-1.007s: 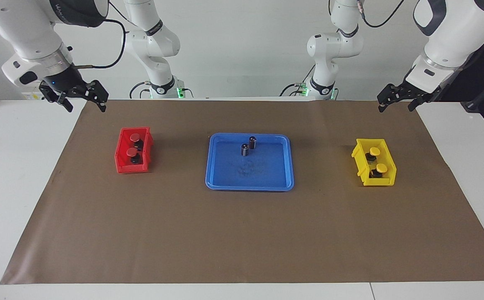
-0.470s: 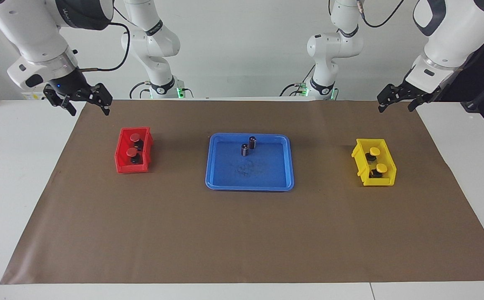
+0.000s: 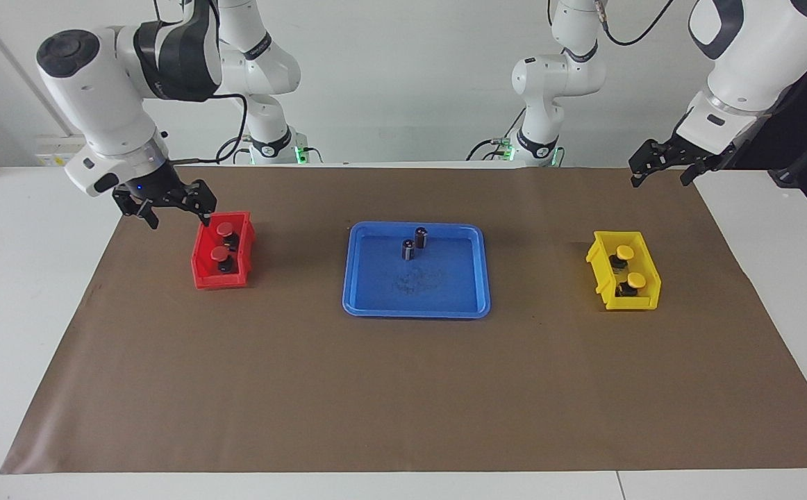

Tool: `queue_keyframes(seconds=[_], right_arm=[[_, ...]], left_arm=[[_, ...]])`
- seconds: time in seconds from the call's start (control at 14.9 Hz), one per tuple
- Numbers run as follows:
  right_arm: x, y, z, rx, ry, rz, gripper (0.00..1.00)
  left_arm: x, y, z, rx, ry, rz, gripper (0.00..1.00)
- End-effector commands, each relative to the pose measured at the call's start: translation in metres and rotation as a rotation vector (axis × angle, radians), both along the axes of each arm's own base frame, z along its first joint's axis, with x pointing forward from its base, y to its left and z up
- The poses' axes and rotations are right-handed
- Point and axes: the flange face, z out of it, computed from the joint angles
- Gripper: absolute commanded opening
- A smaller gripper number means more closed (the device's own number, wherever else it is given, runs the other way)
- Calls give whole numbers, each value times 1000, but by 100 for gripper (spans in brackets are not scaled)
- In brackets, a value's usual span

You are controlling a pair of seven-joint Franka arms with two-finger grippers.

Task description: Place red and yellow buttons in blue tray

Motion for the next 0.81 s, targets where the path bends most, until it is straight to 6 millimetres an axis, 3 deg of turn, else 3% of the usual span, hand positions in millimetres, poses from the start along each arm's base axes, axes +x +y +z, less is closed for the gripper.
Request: queue_keyframes(seconds=[0.0, 0.2, 0.47, 0.74], right_arm=[[-10, 0, -41, 1, -2, -15, 96], [-22, -2, -79, 2, 5, -7, 82], [-36, -1, -121, 3, -4, -2, 76], [-45, -4, -139, 4, 7, 6, 71]], left_arm=[[-7, 5, 1, -6, -12, 3, 100], [-8, 5, 1, -6, -10, 2, 100], [-12, -2, 0, -4, 14, -6, 100], [-10, 0, 1, -5, 1, -4, 100]])
